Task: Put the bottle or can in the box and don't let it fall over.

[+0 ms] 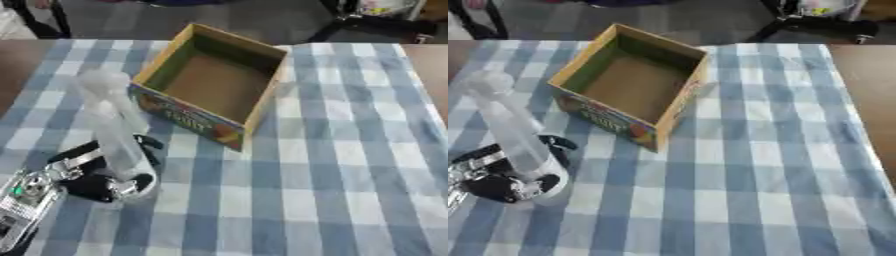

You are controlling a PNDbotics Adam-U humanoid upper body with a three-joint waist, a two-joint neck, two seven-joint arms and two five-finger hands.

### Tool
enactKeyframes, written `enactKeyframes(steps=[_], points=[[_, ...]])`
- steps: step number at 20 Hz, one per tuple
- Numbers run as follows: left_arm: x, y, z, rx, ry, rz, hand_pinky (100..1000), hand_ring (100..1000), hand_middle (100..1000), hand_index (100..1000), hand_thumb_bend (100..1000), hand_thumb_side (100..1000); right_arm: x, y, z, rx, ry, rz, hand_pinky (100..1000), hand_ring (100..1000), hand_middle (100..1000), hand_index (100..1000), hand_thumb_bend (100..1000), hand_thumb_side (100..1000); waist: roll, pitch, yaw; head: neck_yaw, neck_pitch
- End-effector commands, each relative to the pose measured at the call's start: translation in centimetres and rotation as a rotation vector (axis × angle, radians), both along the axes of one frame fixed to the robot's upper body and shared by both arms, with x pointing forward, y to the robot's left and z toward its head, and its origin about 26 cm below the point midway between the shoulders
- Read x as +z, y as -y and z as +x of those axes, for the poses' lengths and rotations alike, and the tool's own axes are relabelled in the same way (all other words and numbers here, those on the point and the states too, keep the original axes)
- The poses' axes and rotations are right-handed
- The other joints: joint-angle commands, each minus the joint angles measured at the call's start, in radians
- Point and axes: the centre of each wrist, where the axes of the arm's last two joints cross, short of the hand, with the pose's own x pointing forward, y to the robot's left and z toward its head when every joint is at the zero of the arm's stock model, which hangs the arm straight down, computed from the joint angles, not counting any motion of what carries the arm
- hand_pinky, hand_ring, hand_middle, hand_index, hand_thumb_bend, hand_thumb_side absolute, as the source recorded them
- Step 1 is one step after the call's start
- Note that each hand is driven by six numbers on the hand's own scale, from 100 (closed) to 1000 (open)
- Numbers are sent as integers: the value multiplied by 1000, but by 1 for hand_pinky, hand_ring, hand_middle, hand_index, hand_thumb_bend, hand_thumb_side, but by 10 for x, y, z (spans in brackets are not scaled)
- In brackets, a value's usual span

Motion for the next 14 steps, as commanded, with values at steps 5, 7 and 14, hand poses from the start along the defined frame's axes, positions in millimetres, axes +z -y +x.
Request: enactKeyframes(steps=[5,7,14], points=[[7,-2,-1,13,66,40,1000,668,801,319,100,281,6,4,-1,-8,6,-16,846,987,1000,1000,100,721,-1,-11,0,-1,-13],[7,-2,-1,23,75,33,1000,658,786,296,100,308,6,4,-1,-9,5,-15,846,987,1000,1000,100,721,-1,-11,0,-1,-13],[11,1,-1,16,101,9,1000,648,779,254,100,346,6,4,-1,-8,3,-12,846,987,1000,1000,100,723,0,-12,0,-1,-15]])
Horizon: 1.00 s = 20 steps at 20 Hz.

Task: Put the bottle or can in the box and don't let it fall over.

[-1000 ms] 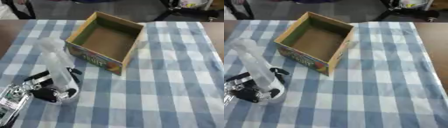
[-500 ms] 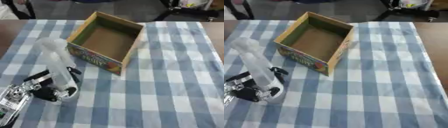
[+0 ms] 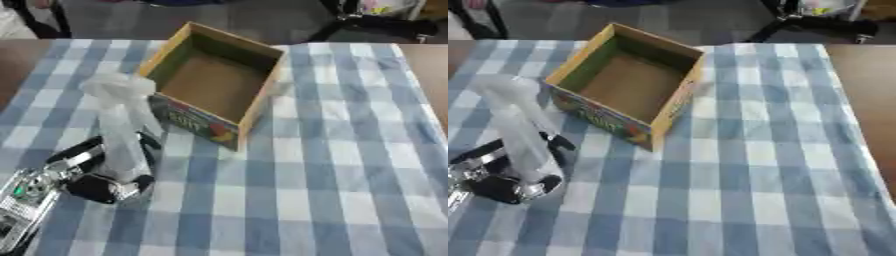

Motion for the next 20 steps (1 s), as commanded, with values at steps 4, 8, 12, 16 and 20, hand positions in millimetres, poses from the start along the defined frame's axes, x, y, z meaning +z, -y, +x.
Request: enactKeyframes(steps=[4,8,12,16,20], points=[[18,2,-3,-20,77,-2,1000,643,780,240,100,352,7,4,-1,-5,11,-15,846,987,1000,1000,100,722,1,-14,0,-2,-15],[28,6,-4,-34,123,-30,1000,641,785,237,100,367,7,4,-1,-4,11,-16,846,987,1000,1000,100,721,2,-15,0,-3,-14],[42,10,-6,-45,162,-72,1000,638,785,237,100,381,8,4,-2,-4,13,-17,846,987,1000,1000,100,720,2,-17,2,-5,-11],[57,13,-6,-52,191,-108,1000,634,784,236,100,398,8,5,-2,-4,12,-18,847,987,1000,1000,100,719,3,-19,3,-7,-8],[76,17,-4,-60,209,-157,1000,632,783,236,100,410,8,5,-2,-4,11,-22,847,987,1000,1000,100,719,5,-21,4,-7,-5]])
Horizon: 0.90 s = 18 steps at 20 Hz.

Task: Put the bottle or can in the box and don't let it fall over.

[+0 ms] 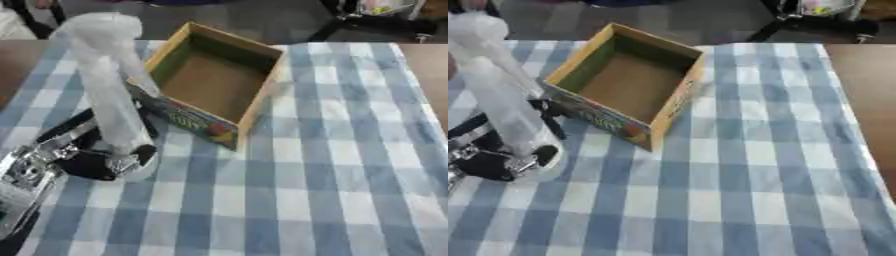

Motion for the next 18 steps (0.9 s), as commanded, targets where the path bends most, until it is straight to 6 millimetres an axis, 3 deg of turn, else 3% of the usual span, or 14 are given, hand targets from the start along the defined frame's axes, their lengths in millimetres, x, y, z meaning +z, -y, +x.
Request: enactKeyframes(steps=[1,10,18], points=[[28,-2,-2,-1,45,-20,1000,632,783,237,100,416,8,5,-2,-6,13,-29,847,987,1000,1000,100,719,1,-22,0,-1,-5],[84,-8,17,33,98,-115,1000,633,788,237,100,421,11,4,-1,11,10,-43,847,987,1000,1000,100,719,14,-25,-20,17,2],[109,-14,43,99,153,-165,1000,633,784,237,100,421,12,3,2,24,8,-51,847,988,1000,1000,100,722,30,-15,-49,39,-11]])
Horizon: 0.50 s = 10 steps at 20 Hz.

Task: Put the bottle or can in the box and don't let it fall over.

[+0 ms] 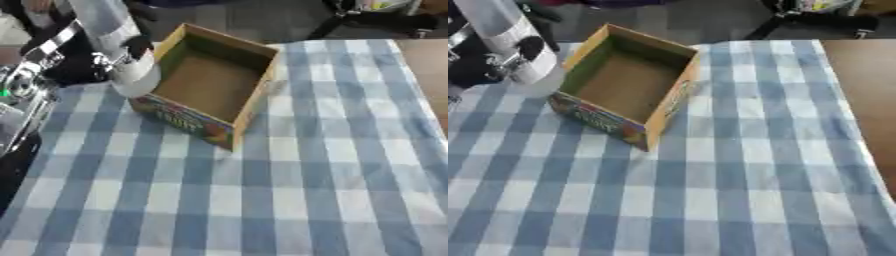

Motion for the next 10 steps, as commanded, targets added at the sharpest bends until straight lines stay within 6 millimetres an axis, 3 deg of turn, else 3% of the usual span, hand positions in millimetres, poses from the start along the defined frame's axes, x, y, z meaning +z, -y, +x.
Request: enactKeyframes(steps=[1,10], points=[[19,-7,4,36,48,-4,1000,634,784,237,100,425,11,3,2,9,16,-38,847,988,1000,1000,100,728,2,-12,-6,10,-14],[24,3,35,98,64,-85,1000,630,792,239,100,477,12,-1,6,30,24,-42,848,988,1000,1000,100,735,10,11,-53,39,-44]])
